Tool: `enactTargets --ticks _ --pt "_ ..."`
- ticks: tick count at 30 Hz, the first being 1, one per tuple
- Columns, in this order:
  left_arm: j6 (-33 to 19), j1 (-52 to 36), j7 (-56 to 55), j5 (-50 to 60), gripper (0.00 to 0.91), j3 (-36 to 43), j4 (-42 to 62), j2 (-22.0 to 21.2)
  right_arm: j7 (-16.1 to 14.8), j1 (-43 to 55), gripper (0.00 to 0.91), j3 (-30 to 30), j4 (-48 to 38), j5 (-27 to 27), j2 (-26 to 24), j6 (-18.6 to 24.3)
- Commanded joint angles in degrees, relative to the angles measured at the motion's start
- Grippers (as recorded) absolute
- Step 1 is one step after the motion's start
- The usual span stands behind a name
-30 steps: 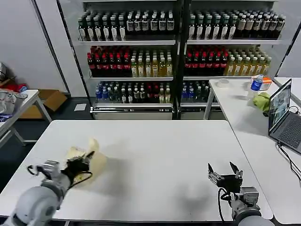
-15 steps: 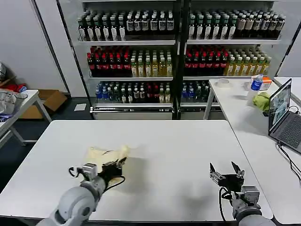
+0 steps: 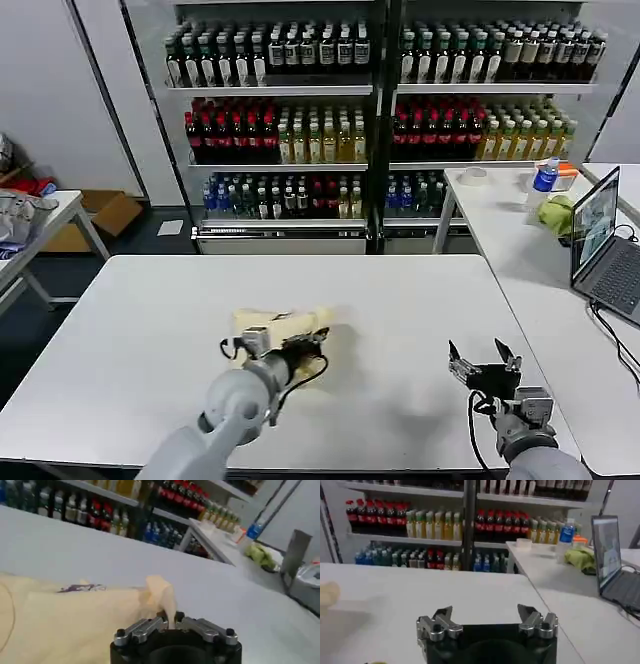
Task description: Fold and organize the clothes.
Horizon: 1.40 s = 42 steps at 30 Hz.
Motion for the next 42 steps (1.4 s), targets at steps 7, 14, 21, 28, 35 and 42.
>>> enactTargets --ticks 7,14,21,28,35,42 --pt "-6.4 -4.2 4.0 -1.5 0.907 3.0 4.1 -8.1 -0.4 1.5 0.907 -0.5 -0.6 0.0 -0.2 1.3" --pt "-11.0 0.2 2.8 -2.4 0.907 -3.7 -2.8 -6.7 -1.7 2.5 0.907 -2.4 -1.1 -1.5 -0.3 6.0" --pt "-13.3 11.1 1.8 12.2 0.907 -18.4 -13.6 5.5 -2.1 3.7 0.907 -5.7 -2.7 -3.8 0.9 11.7" --pt "-13.4 25.7 2.5 15.3 0.907 -33.5 -20.4 9.2 -1.2 4.2 0.907 -7.5 -2.9 -3.1 1.4 13.5" --pt "-13.5 32.7 2.8 18.2 0.907 -36.1 -24.7 6.2 -1.4 4.3 0.907 -8.9 -2.6 -4.2 2.5 13.3" --pt "-13.5 36.8 3.6 21.6 0.907 -35.3 -27.4 4.9 -1.4 3.7 0.907 -8.9 -2.5 -4.8 2.9 13.5"
